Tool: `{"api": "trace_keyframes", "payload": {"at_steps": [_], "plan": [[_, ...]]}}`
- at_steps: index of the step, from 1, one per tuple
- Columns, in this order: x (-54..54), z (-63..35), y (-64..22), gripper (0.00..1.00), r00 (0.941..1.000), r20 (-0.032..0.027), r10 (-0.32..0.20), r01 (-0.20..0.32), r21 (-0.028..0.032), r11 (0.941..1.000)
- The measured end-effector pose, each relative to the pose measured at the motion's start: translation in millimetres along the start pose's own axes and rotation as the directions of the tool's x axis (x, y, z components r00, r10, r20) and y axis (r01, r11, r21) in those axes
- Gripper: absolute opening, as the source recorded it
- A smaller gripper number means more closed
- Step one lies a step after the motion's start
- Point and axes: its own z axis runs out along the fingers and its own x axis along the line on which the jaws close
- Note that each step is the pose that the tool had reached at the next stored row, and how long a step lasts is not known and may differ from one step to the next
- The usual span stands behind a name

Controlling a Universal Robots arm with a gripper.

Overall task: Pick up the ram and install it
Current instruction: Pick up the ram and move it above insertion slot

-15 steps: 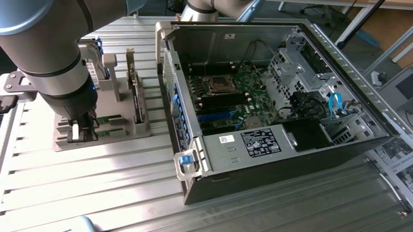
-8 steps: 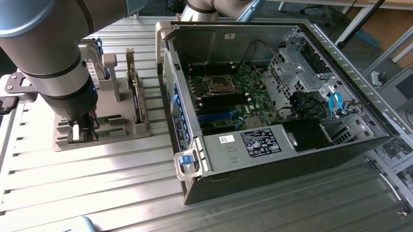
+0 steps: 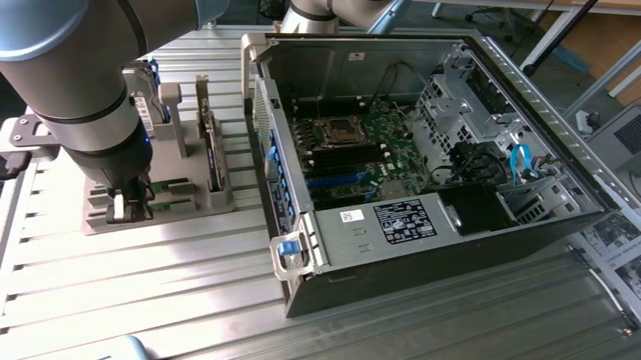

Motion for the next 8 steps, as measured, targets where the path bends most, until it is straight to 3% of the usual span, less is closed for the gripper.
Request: {"api": "trace_keyframes", "payload": {"at_steps": [8], "plan": [[-3.1, 2.5, 0.4, 0.36, 0.9998, 0.0001, -0.018, 0.018, -0.0010, 0.9998]]}}
